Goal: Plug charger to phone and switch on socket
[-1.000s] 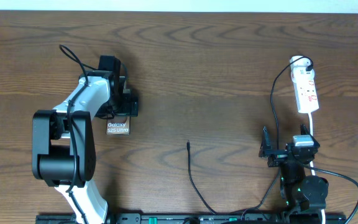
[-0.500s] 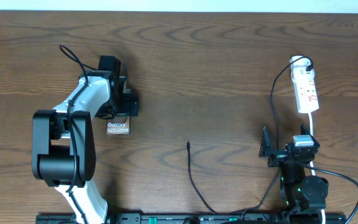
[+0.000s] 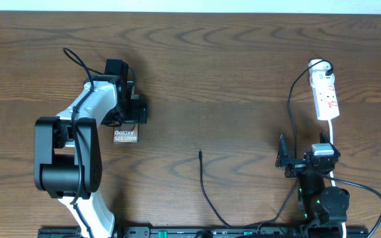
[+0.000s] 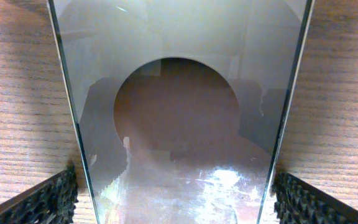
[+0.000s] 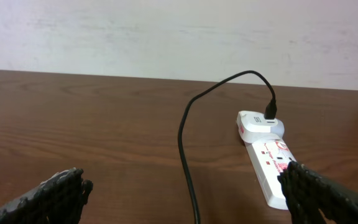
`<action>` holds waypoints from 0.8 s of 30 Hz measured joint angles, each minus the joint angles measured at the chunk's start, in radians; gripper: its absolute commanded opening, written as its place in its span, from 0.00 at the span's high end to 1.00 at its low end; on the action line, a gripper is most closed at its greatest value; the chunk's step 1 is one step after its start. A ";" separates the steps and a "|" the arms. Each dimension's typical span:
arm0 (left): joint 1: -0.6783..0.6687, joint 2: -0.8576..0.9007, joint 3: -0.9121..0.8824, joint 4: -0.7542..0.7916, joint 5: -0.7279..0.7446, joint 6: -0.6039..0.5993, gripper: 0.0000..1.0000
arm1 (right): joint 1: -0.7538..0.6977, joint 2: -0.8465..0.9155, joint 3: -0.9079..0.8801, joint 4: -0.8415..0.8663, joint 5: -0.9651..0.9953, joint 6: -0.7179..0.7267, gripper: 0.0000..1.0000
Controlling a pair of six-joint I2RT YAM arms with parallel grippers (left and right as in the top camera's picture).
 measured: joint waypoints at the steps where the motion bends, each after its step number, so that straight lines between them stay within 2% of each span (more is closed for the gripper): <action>1: 0.000 0.000 0.000 0.000 0.000 0.000 0.04 | 0.000 0.000 0.000 0.000 0.000 0.000 0.01; 11: 0.000 0.000 0.000 -0.003 0.000 -0.003 0.12 | 0.000 0.000 0.000 0.000 0.000 0.000 0.01; 24: 0.000 0.000 0.000 -0.003 -0.001 -0.007 0.18 | 0.000 0.000 0.000 0.000 0.000 0.000 0.01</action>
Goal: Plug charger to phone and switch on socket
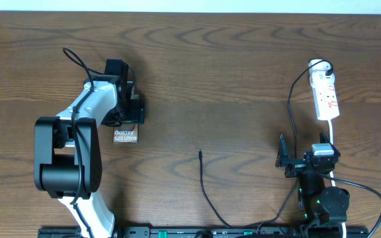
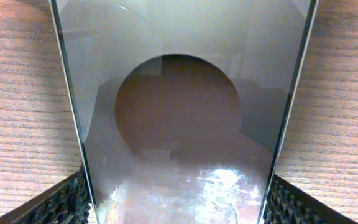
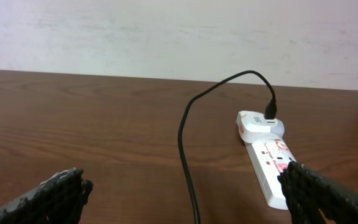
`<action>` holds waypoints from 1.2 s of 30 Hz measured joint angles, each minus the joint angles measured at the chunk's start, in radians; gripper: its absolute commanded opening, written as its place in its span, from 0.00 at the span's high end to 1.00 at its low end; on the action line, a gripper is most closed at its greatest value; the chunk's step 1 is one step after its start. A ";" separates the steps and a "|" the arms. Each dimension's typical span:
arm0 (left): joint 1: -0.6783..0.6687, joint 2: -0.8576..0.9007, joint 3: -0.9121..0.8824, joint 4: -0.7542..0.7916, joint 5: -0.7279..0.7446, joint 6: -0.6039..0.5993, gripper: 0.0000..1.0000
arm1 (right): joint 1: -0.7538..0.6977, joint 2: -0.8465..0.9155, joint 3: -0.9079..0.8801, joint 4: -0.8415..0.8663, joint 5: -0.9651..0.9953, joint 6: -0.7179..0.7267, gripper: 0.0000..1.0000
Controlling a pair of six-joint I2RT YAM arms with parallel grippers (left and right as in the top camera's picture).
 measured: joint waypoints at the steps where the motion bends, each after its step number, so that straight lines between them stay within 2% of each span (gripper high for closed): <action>1: 0.000 0.000 0.000 0.000 0.000 0.000 0.18 | 0.000 0.000 0.000 0.000 0.000 0.000 0.01; 10: 0.000 0.000 0.000 0.000 0.000 0.000 0.24 | 0.000 0.000 0.000 0.000 0.000 0.000 0.01; 24: 0.000 0.000 0.000 0.000 0.000 0.000 0.25 | 0.000 0.000 0.000 0.000 0.000 0.000 0.01; 36: 0.000 0.000 0.000 -0.002 0.000 0.000 0.38 | 0.000 0.000 0.000 0.000 0.000 0.000 0.01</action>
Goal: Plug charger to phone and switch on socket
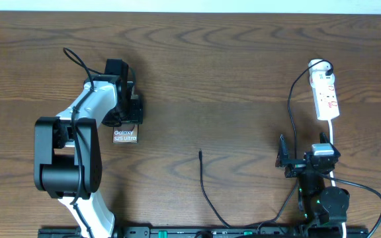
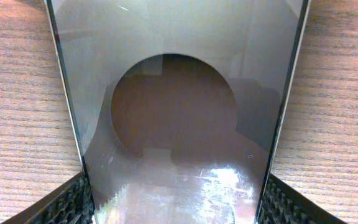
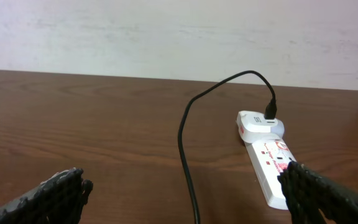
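Observation:
The phone [image 1: 125,135] lies screen up at the left of the table, a "Galaxy S25 Ultra" label on its near end. My left gripper [image 1: 129,114] is over its far end. In the left wrist view the phone's glass [image 2: 176,81] fills the frame, and the left gripper [image 2: 176,208] is shut on it, fingers [image 2: 73,202] pressing both long edges. The black charger cable [image 1: 204,182] has its free plug end [image 1: 200,153] on the wood mid-table. The white power strip [image 1: 325,96] lies far right with the adaptor [image 1: 318,65] plugged in. My right gripper [image 1: 307,160] stands open near the front, nothing between its fingers.
In the right wrist view the cable [image 3: 188,168] runs from the adaptor [image 3: 261,124] towards the right gripper [image 3: 185,193], beside the power strip [image 3: 271,168]. A white wall stands behind the table's far edge. Bare wood lies between phone and plug end.
The left fingers have come in slightly and now sit against the phone's two edges. The right arm, cable and power strip have not moved.
At first the left fingers stood a little apart from the phone's edges. Then they were closer in on both sides. Now they press the edges. The phone, the cable and the right gripper have stayed where they were.

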`<action>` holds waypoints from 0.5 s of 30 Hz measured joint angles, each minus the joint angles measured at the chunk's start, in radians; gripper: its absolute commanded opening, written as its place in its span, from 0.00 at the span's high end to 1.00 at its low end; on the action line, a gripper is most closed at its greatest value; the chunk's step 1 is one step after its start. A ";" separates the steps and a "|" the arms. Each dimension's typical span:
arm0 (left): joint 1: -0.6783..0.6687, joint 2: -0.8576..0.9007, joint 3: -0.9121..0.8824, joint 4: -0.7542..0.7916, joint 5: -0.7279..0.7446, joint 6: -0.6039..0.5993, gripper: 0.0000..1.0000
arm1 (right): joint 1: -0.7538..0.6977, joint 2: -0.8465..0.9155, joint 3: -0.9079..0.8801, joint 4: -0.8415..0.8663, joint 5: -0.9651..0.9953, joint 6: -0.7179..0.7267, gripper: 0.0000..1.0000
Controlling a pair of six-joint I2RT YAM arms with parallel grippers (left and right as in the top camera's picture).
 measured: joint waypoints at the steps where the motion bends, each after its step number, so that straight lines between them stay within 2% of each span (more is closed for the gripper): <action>1: 0.000 0.000 0.000 0.000 0.000 0.000 0.40 | 0.000 0.000 0.000 0.000 0.000 0.000 0.01; 3: 0.000 0.000 0.000 0.000 0.000 0.000 0.42 | 0.000 0.000 0.000 0.000 0.000 0.000 0.01; 5: 0.000 0.000 0.000 0.000 0.000 0.000 0.50 | 0.000 0.000 0.000 0.000 0.000 0.000 0.01; 11: 0.000 0.000 0.000 0.000 0.000 0.000 0.81 | 0.000 0.000 0.000 0.000 0.000 0.000 0.01; 12: 0.000 0.000 0.000 0.000 0.000 0.000 0.90 | 0.000 0.000 0.000 0.000 0.000 0.000 0.01; 15: 0.000 0.000 0.000 0.000 0.000 0.000 0.92 | 0.000 0.000 0.000 0.000 0.000 0.000 0.01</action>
